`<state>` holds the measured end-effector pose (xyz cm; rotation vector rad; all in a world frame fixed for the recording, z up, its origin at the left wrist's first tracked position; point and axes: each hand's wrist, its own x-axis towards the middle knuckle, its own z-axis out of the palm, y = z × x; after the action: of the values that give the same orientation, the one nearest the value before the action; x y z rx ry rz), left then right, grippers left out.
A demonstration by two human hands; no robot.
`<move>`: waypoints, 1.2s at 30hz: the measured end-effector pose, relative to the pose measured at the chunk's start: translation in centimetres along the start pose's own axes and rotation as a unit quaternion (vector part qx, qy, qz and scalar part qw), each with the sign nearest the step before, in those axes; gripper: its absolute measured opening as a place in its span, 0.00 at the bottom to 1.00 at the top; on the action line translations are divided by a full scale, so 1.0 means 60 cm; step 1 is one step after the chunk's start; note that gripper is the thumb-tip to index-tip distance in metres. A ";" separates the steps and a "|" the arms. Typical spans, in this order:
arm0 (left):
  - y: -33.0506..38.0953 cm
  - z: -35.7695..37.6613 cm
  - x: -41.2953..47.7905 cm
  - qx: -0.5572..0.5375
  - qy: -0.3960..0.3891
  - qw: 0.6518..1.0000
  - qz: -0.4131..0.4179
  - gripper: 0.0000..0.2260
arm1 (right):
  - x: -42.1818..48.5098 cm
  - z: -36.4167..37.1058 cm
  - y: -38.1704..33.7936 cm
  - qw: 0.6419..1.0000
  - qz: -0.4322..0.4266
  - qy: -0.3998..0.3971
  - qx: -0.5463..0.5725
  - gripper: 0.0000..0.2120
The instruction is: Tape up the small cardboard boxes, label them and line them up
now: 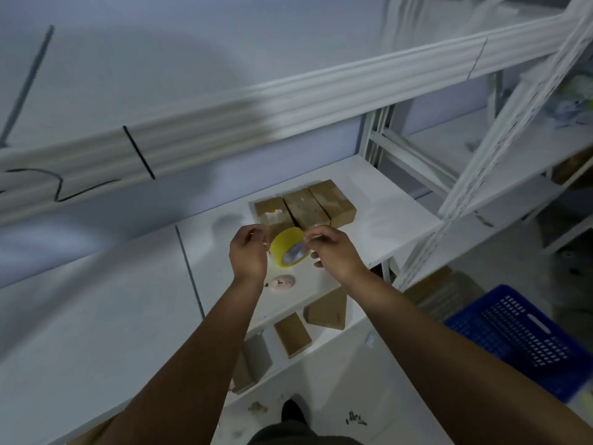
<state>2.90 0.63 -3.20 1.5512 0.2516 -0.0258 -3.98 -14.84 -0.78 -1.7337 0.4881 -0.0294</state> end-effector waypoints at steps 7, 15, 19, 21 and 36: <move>-0.011 0.021 0.086 0.064 0.000 0.998 -0.027 0.04 | 0.113 0.024 -0.024 0.997 -0.008 -0.026 -0.069 0.10; -0.042 0.036 0.131 0.177 0.035 0.979 -0.092 0.10 | 0.215 0.043 -0.017 0.974 0.004 -0.086 -0.208 0.19; -0.060 0.040 0.149 0.194 0.045 0.970 -0.143 0.11 | 0.242 0.055 -0.009 0.958 0.016 -0.122 -0.258 0.17; -0.065 0.046 0.152 0.205 0.034 0.964 -0.167 0.09 | 0.248 0.061 -0.004 0.951 0.006 -0.130 -0.280 0.16; -0.053 0.051 0.112 -0.136 0.115 0.977 -0.119 0.10 | 0.252 0.059 -0.004 0.993 -0.038 -0.090 -0.061 0.14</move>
<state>9.35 -1.55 -7.52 1.2432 0.5989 0.0015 10.86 -16.59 -5.08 -1.8534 0.2955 0.1038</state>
